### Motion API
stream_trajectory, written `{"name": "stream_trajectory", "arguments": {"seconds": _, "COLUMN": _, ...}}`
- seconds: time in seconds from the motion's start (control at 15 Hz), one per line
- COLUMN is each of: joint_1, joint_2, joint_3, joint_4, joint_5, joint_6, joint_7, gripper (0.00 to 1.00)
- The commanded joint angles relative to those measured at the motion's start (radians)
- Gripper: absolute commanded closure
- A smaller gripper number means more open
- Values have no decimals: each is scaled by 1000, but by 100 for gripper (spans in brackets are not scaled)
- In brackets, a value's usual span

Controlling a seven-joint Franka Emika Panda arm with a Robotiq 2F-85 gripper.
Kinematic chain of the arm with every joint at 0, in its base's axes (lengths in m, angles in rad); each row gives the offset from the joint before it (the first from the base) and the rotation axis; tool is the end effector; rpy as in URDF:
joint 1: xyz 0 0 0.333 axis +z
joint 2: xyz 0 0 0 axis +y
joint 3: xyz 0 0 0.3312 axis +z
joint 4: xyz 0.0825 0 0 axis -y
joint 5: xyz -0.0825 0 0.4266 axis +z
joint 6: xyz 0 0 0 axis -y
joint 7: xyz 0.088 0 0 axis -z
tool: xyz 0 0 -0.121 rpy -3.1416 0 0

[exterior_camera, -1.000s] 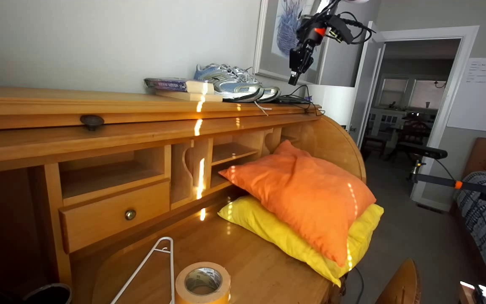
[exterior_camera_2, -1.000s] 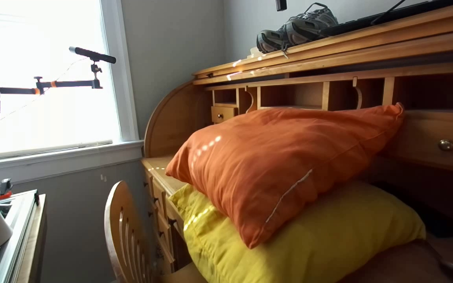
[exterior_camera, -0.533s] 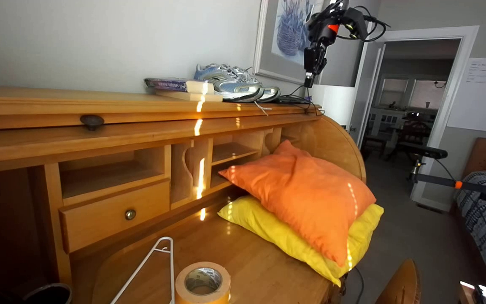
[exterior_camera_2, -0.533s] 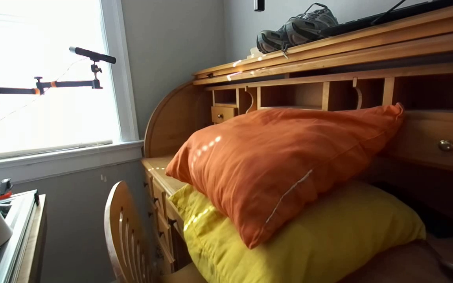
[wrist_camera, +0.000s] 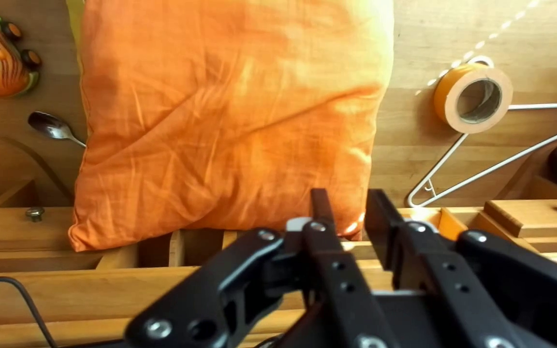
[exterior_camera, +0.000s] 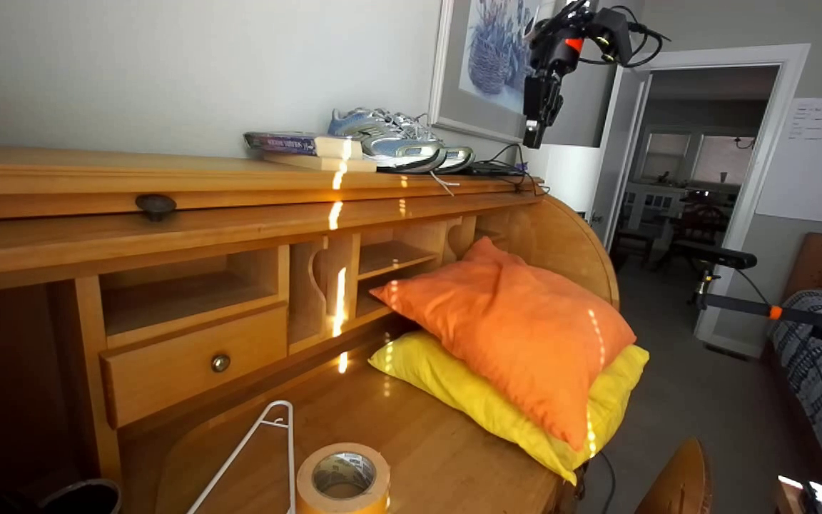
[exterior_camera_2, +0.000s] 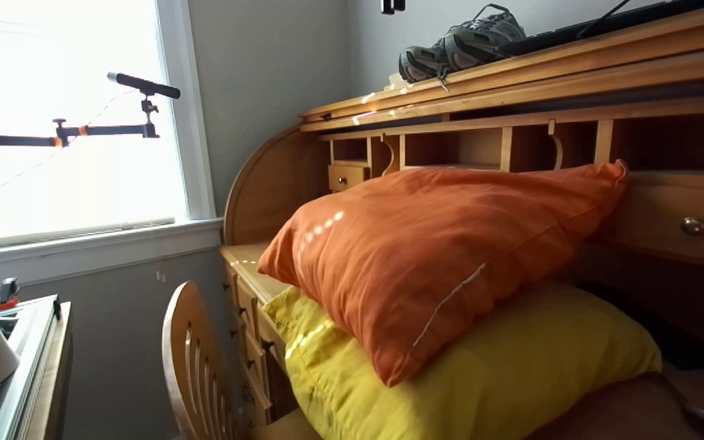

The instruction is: Move the books to left then put the shoes on the top of the cabinet and push them backwards

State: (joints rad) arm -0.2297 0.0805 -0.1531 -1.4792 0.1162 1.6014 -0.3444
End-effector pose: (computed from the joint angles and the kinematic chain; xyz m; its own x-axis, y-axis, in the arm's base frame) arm 0.5884 -0.2179 0.6277 0.9963 -0.0417 0.0750 -0.0355 -0.9959 -0.0833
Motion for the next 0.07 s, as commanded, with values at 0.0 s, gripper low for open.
{"name": "stream_trajectory", "arguments": {"seconds": 0.0, "joint_1": 7, "joint_2": 3, "joint_3": -8, "joint_4": 6, "joint_5": 1, "joint_6": -4, "joint_7": -1, "gripper": 73}}
